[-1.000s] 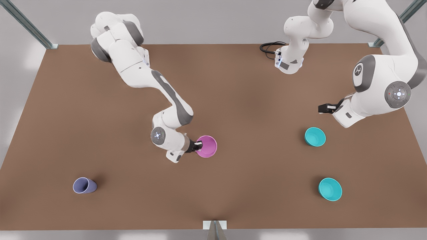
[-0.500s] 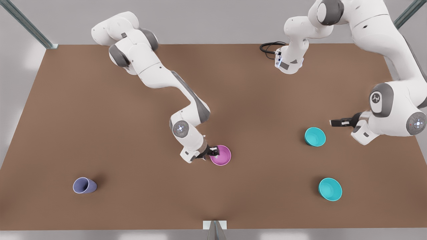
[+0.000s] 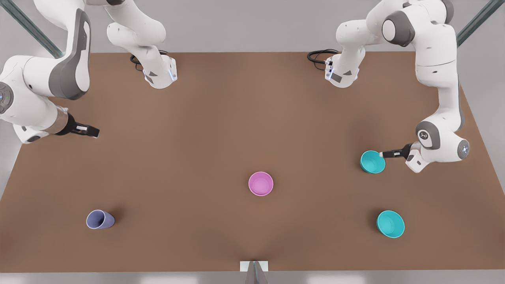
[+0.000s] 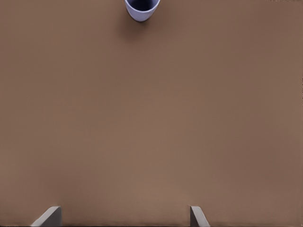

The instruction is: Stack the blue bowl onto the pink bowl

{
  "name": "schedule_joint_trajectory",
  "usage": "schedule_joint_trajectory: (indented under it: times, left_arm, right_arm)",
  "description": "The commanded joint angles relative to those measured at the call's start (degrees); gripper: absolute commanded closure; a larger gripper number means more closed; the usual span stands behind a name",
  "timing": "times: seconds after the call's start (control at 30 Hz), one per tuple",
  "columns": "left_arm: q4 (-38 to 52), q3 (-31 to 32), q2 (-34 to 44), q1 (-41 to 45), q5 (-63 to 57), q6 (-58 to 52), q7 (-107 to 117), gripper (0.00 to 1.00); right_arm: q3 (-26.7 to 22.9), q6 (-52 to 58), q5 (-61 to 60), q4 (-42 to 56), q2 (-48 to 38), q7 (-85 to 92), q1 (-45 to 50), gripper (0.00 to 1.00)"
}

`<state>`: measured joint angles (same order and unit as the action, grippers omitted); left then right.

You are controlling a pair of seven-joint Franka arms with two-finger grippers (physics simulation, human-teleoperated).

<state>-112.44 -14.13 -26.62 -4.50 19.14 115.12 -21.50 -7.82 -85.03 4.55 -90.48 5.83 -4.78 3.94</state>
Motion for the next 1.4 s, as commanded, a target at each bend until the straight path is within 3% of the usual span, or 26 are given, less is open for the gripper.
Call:
schedule_joint_trajectory:
  times: [0.0, 0.37, 0.4, 0.43, 0.53, 0.67, 0.7, 0.83, 0.93, 1.07, 1.17, 1.37]
  left_arm:
    - [-0.9, 0.0, -0.4, 0.0, 2.2, 7.2, -21.6, 0.0]
    - [-0.9, 0.7, -4.0, 0.1, 8.2, 12.2, -21.1, 0.0]
    - [-0.9, 1.0, -4.0, 0.1, 8.2, 12.2, -21.0, 0.05]
    - [-0.9, 1.3, -4.1, 0.1, 8.5, 12.2, -21.0, 0.16]
    - [-0.9, 2.1, -4.5, 0.3, 9.2, 11.9, -21.0, 0.29]
    - [-0.8, 2.0, -4.1, 0.4, 9.2, 11.4, -20.9, 0.73]
    - [-0.7, 2.0, -3.9, 0.4, 9.2, 11.4, -20.7, 0.79]
    - [-0.2, 2.0, -2.1, 1.1, 8.9, 10.2, -14.8, 0.79]
    - [3.6, 3.9, 0.3, 13.4, 8.7, 7.7, 13.0, 0.79]
    - [21.6, 3.8, -9.8, 31.1, 7.8, 7.7, 47.1, 0.79]
    - [33.5, 3.9, -16.7, 36.9, 5.2, 6.3, 63.8, 0.79]
    - [36.1, 4.1, -19.5, 40.8, 4.1, 7.3, 72.3, 0.79]
  right_arm:
    - [0.0, 2.4, 1.2, 0.0, -0.1, 21.0, 0.7, 0.0]
    - [0.0, 2.4, 1.2, -0.5, 0.4, 20.5, 0.6, 0.0]
    - [0.0, 2.4, 1.2, -0.5, 0.4, 20.5, 0.6, 0.0]
    - [0.0, 2.4, 1.2, -0.6, 0.5, 20.5, 0.6, 0.0]
    - [-0.1, 2.4, 1.2, -0.5, 0.6, 20.5, 0.5, 0.0]
    - [-0.1, 2.5, 1.3, -0.5, 0.6, 20.5, 0.3, 0.0]
    - [-0.1, 2.3, 1.4, -0.3, 0.7, 20.0, 0.3, 0.0]
    - [0.0, 2.4, 1.5, 0.7, 0.7, 16.9, 0.6, 0.0]
    - [0.4, 3.3, 3.6, 3.3, 0.7, 10.7, 1.0, 0.0]
    - [0.2, 2.9, 3.4, 3.9, 0.4, 6.2, 1.5, 0.0]
    - [0.9, 3.5, 4.0, 3.6, 0.9, 6.1, 2.5, 0.0]
    - [0.5, 5.5, 5.3, 7.3, 2.4, 6.9, 1.9, 0.0]
